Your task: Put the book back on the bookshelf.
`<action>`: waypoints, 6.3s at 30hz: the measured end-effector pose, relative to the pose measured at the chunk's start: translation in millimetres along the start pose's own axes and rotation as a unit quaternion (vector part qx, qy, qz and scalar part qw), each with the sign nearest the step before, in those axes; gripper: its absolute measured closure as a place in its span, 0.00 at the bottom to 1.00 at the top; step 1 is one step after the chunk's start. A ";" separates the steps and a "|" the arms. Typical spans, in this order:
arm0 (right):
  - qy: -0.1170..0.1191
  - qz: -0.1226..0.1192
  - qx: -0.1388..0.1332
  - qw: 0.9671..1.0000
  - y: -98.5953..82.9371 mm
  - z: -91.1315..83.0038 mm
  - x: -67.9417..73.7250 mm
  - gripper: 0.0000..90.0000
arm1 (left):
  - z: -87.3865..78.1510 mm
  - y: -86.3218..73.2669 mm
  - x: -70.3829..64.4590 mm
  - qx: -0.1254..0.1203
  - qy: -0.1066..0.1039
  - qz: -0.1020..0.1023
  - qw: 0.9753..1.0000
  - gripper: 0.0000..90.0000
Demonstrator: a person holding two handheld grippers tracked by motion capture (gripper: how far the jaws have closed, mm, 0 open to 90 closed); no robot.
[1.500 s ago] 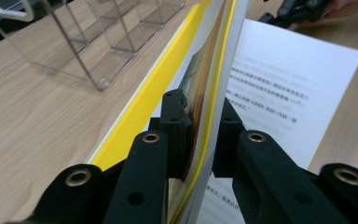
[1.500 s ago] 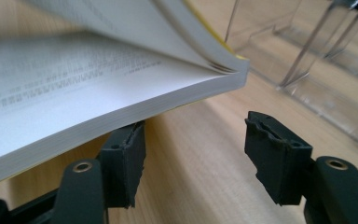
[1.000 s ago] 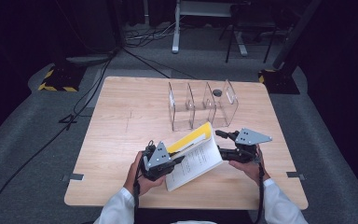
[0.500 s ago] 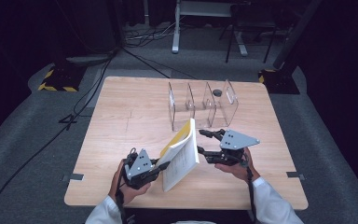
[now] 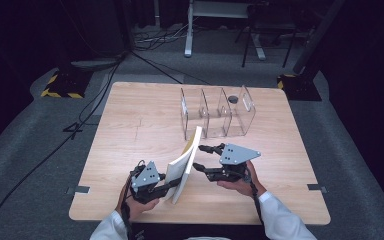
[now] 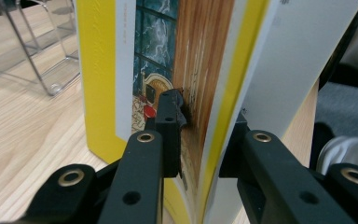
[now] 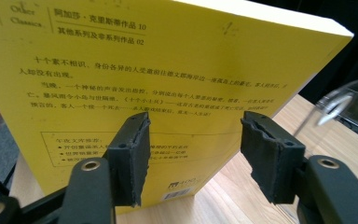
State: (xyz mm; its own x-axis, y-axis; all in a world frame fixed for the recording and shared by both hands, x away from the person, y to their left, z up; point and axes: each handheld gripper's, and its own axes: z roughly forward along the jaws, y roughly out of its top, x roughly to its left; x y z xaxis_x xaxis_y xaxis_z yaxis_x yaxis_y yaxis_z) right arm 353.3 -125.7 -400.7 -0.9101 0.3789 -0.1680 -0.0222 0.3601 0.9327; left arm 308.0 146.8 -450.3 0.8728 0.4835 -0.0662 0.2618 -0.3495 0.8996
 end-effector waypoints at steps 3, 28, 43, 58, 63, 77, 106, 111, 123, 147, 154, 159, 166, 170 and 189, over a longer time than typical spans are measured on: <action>-0.006 0.010 -0.006 1.000 -3.9 -6.5 -6.1 0.48 | 13.2 4.5 0.3 -0.009 -0.018 0.001 1.000 0.85; -0.067 0.000 0.027 0.997 -55.3 -62.1 -0.6 0.46 | 39.5 25.5 -26.3 -0.006 -0.037 0.072 0.997 0.79; -0.060 -0.007 0.041 0.997 -75.1 -57.0 21.3 0.45 | 37.7 30.2 -47.3 0.003 -0.061 0.077 0.995 0.26; -0.061 -0.009 0.039 0.997 -79.8 -47.9 26.4 0.45 | 49.5 36.3 -52.3 -0.010 0.003 0.053 0.999 0.51; -0.072 -0.002 0.036 0.997 -81.3 -48.8 24.1 0.46 | 46.8 37.3 -49.0 -0.016 0.020 0.059 0.998 0.68; -0.029 0.050 -0.006 0.998 -78.8 -81.9 -24.2 0.38 | 21.6 33.2 -35.6 0.012 -0.064 0.121 0.991 0.82; 0.164 -0.043 0.022 0.985 -63.3 -59.3 15.9 0.75 | -3.4 -6.0 -12.1 0.011 -0.027 0.058 0.998 0.69; 0.150 -0.033 0.023 0.988 -66.5 -50.1 18.2 0.81 | 1.0 -12.5 -10.9 -0.015 -0.025 0.030 0.999 0.69; 0.066 -0.035 0.039 0.996 -66.9 -68.8 13.2 0.81 | 37.7 10.8 -12.3 -0.002 0.004 0.054 0.999 0.66; -0.009 0.024 0.024 0.999 -74.1 -87.8 -16.4 0.84 | 79.0 34.8 9.5 0.006 0.012 0.032 0.999 0.54; -0.021 0.026 0.026 0.999 -72.4 -89.7 -16.7 0.84 | 35.3 5.0 9.9 0.058 0.084 0.010 0.995 0.36; -0.029 0.030 0.026 0.999 -73.0 -91.4 -18.7 0.84 | 15.3 -11.5 12.8 0.089 0.118 -0.004 0.989 0.29; -0.051 0.034 0.026 0.998 -73.6 -96.5 -22.3 0.84 | -7.0 -32.2 21.1 0.125 0.144 -0.029 0.981 0.21; -0.066 0.040 0.026 0.997 -74.7 -101.8 -27.0 0.85 | -14.1 -46.2 25.5 0.153 0.147 -0.037 0.977 0.19; -0.163 0.060 0.003 0.985 -72.4 -132.7 -51.1 0.85 | -33.6 -73.2 42.3 0.168 0.172 -0.094 0.966 0.18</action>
State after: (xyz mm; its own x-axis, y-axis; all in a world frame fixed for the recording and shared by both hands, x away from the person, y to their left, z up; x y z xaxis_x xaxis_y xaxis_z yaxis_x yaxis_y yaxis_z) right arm 346.6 -284.3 -417.3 -0.7242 0.6727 -0.1515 0.0805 0.3007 0.9503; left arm 312.0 219.8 -504.5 0.6239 0.7814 -0.0159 0.5722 -0.4428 0.6903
